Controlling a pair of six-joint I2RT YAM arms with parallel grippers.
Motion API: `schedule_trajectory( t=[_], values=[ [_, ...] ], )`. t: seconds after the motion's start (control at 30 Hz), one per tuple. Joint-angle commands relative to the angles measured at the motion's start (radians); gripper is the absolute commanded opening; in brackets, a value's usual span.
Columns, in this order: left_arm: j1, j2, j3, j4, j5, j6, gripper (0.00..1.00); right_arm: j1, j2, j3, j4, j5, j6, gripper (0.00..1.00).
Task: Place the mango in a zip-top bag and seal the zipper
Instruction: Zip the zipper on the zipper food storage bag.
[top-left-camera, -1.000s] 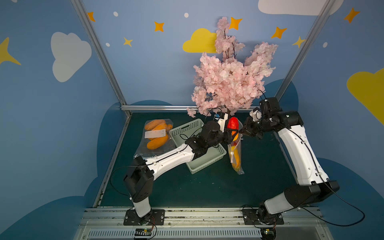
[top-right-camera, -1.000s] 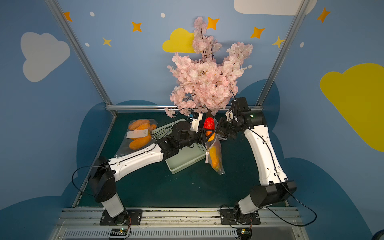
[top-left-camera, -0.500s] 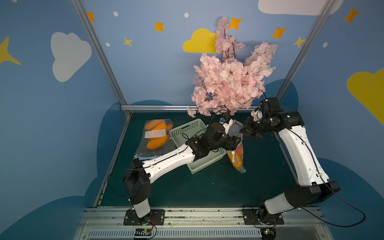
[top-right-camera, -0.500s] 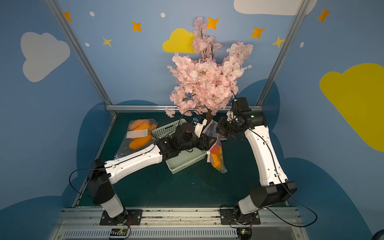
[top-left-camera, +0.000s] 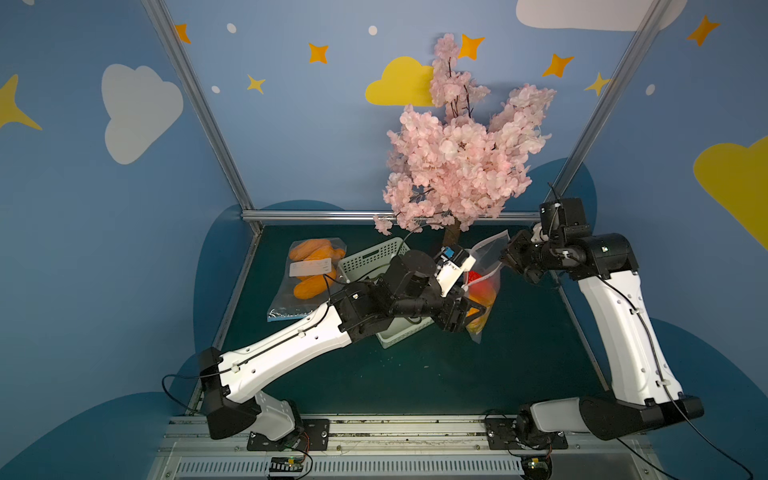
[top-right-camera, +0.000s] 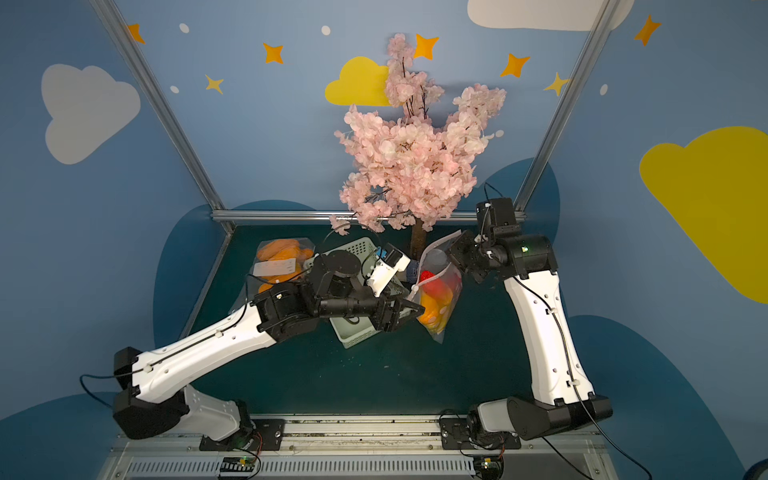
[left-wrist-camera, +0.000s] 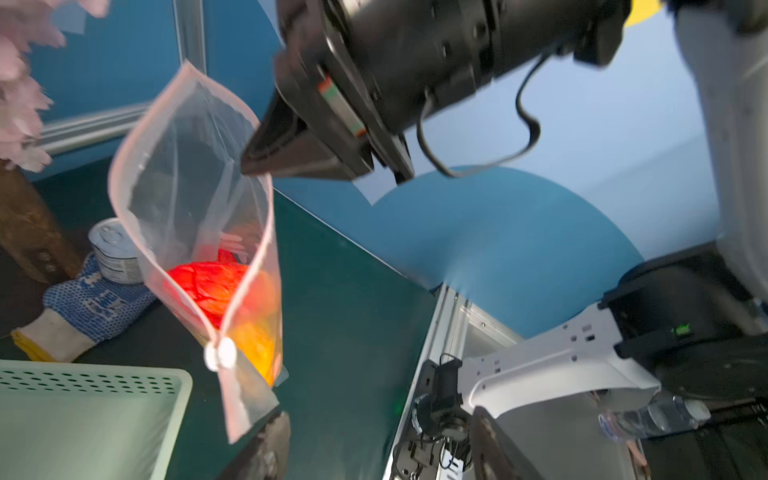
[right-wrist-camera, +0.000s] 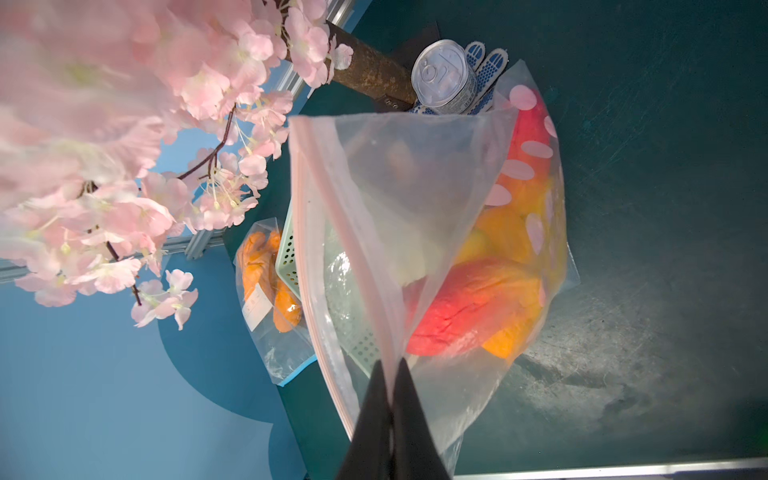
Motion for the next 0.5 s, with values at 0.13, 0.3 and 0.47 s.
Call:
schedule_trajectory(
  t=[0.13, 0.3, 0.47],
  values=[
    [0.041, 0.102, -0.004, -0.075, -0.175, 0.034, 0.70, -0.002, -0.028, -0.025, 0.033, 0.029, 0.100, 0.00],
    [0.069, 0.152, 0.009, -0.027, -0.038, 0.056, 0.48, -0.003, -0.035, -0.046, 0.038, 0.023, 0.113, 0.00],
    [0.088, 0.167, 0.000, 0.003, 0.028, 0.056, 0.39, -0.003, -0.033, -0.048, 0.050, 0.007, 0.115, 0.00]
  ],
)
